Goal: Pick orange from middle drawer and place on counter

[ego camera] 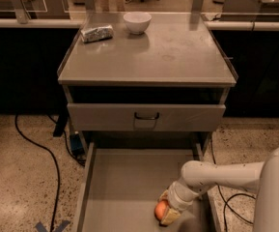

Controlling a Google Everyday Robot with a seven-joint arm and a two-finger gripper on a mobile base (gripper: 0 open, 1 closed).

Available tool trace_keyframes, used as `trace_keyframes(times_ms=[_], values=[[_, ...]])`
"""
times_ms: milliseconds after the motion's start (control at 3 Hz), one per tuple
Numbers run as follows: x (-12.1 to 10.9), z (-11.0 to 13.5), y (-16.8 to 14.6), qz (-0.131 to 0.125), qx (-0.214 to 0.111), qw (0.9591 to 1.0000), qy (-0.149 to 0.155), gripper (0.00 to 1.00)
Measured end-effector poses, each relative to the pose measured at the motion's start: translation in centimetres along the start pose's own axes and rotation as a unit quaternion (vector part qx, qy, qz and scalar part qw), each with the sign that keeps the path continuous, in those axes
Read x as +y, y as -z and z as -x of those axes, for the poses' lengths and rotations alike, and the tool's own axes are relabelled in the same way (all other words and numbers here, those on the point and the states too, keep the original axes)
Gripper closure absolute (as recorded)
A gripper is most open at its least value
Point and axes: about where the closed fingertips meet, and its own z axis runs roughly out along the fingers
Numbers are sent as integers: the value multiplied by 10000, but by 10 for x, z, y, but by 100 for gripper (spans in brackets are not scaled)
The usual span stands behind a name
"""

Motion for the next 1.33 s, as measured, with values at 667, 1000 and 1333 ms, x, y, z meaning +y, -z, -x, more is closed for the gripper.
trace_keyframes(times_ms=[667, 1000, 1333], values=[[-4, 50, 93, -349, -687, 9949, 654, 100], [-6, 71, 146, -603, -770, 9909, 925, 100], [-11, 113, 224, -908, -822, 9834, 1337, 100]])
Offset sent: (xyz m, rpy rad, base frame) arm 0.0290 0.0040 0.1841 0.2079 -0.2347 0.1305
